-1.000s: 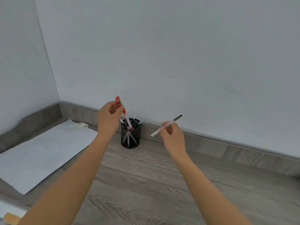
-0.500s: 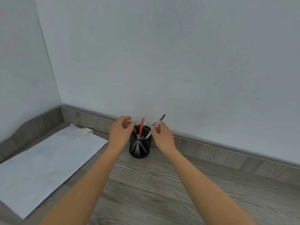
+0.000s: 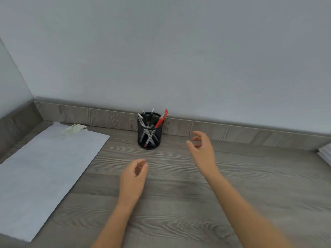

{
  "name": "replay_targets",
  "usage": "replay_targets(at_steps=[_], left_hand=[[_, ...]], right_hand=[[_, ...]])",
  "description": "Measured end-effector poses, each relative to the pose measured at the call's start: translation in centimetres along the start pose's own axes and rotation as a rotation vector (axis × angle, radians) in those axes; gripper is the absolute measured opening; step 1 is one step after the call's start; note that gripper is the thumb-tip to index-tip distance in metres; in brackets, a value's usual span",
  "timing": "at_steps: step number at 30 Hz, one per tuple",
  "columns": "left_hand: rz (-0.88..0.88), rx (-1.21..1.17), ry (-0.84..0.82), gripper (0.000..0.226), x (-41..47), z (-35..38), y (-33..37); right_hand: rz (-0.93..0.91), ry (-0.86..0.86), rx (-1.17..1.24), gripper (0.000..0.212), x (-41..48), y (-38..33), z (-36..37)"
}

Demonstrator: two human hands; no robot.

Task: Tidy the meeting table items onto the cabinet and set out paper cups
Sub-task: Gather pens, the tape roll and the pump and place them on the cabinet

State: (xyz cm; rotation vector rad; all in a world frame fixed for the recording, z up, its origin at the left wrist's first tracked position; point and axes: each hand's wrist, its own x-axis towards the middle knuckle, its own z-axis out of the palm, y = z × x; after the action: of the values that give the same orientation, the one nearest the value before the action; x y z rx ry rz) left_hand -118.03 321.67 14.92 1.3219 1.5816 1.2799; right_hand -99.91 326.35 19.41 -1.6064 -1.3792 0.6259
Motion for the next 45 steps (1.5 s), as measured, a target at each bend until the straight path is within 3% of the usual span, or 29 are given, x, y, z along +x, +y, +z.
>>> replay_targets(at_steps=[3, 8, 14, 18, 21, 26, 29, 34, 45], left_hand=[[0.04, 0.121, -0.152, 0.017, -0.9, 0.7, -0.5], [0.248, 0.43, -0.311, 0.022, -3.0, 1.6, -0.4], [0.421, 0.449, -0.551, 0.025, -12.3, 6.2, 1.6], [0.571, 0.35, -0.764, 0.03, -22.4, 10.6, 2.4], [0.445, 0.256, -1.055, 0.023, -31.7, 13.1, 1.5], [0.314, 0.354, -1.567, 0.014, -46.1, 14.4, -2.9], [0.405, 0.462, -1.792, 0.017, -52.1, 14.7, -4.6], [0.555, 0.502, -2.01, 0.016, -60.3, 16.6, -3.5], [0.711, 0.388, -2.464, 0.023, -80.8, 17.3, -0.7]], right_hand=[[0.07, 0.06, -0.065, 0.033, -3.6, 2.4, -2.3], [0.105, 0.11, -0.329, 0.026, -11.8, 5.8, -7.1], [0.246, 0.269, -0.585, 0.026, -25.5, 10.3, -12.8], [0.575, 0.362, -0.522, 0.029, -38.5, 14.3, -15.3], [0.87, 0.472, -0.378, 0.032, -49.6, 16.2, -16.1], [1.205, 0.741, -0.253, 0.034, -64.1, 16.3, -17.2], [1.32, 0.953, -0.186, 0.033, -69.8, 15.1, -16.7], [1.495, 1.224, -0.136, 0.034, -76.9, 13.1, -14.4], [1.787, 1.815, -0.161, 0.03, -87.9, 11.1, -16.5]])
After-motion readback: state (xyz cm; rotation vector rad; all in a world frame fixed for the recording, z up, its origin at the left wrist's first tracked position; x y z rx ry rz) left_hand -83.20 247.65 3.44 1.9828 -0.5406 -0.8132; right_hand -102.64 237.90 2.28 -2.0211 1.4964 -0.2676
